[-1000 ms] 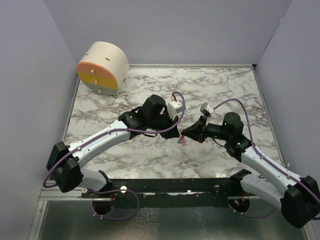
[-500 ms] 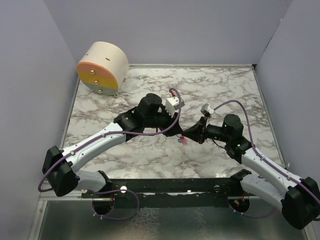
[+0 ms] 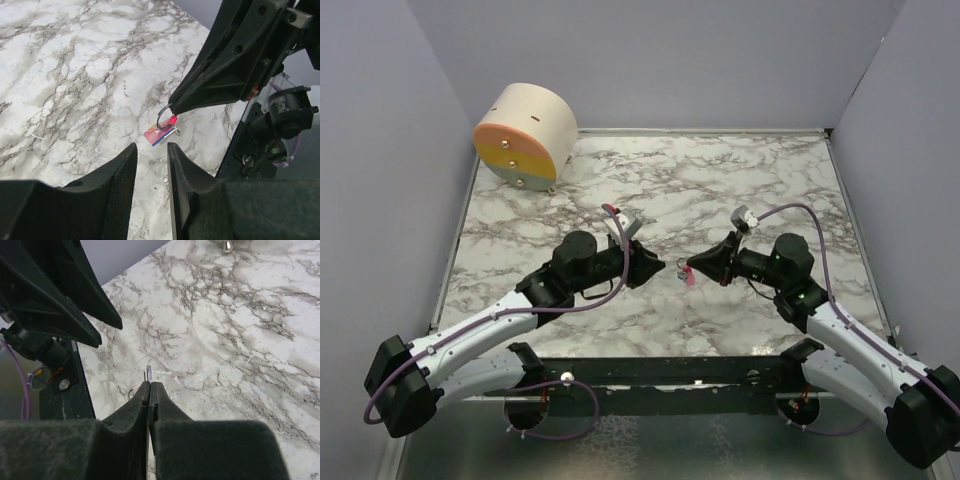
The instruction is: Put the keys on the keyring
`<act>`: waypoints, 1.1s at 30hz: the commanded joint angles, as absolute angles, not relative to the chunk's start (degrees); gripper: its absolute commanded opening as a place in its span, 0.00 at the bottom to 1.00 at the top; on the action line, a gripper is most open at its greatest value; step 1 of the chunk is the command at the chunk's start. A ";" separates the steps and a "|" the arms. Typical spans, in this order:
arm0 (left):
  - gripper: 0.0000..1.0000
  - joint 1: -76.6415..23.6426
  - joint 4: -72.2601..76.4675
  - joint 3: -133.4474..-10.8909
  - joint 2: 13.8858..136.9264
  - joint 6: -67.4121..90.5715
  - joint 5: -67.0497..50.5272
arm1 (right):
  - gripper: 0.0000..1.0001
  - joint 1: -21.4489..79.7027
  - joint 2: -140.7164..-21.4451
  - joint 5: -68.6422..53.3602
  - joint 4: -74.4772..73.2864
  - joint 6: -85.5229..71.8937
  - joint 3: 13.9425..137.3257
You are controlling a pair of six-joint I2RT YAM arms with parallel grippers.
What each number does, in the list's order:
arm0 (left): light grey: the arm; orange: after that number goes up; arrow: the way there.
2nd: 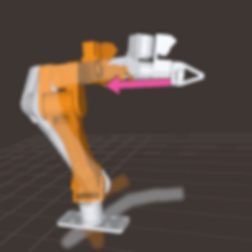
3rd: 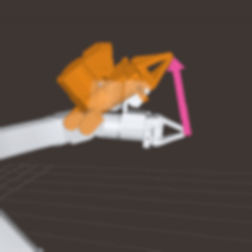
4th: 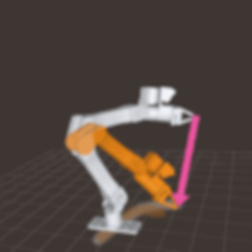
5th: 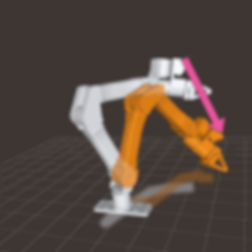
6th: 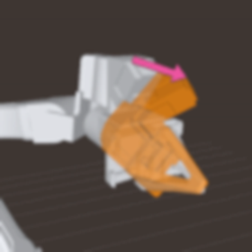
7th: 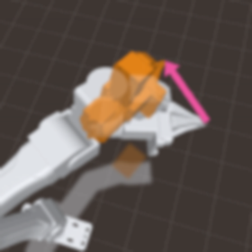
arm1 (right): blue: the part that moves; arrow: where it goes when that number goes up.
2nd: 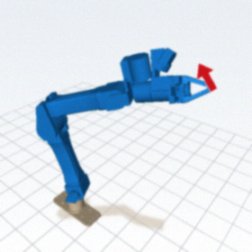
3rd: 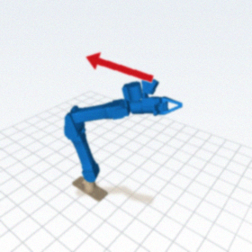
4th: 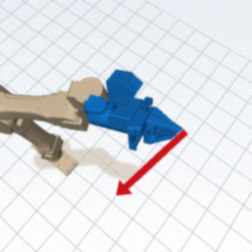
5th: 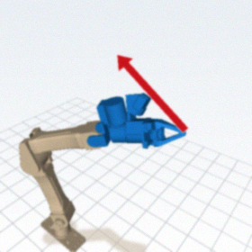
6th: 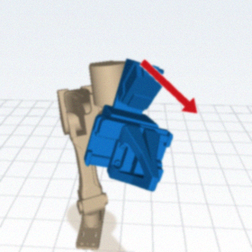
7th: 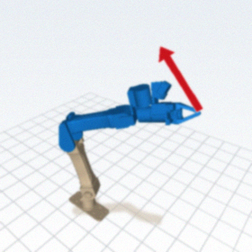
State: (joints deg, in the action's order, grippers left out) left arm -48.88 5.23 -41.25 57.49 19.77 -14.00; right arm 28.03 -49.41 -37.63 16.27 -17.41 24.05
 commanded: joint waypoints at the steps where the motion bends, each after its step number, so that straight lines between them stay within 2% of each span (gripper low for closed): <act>1: 0.33 -49.35 23.22 -33.95 53.40 25.45 -9.38 | 0.01 28.09 -47.42 -35.55 20.75 -20.22 23.49; 13: 0.33 -49.35 38.18 -27.67 53.32 28.15 -9.25 | 0.01 28.09 -45.23 -35.39 26.58 -25.98 22.19; 33: 0.32 -49.37 47.55 -27.00 59.20 32.72 -12.31 | 0.01 28.11 -45.59 -33.90 37.92 -33.91 20.38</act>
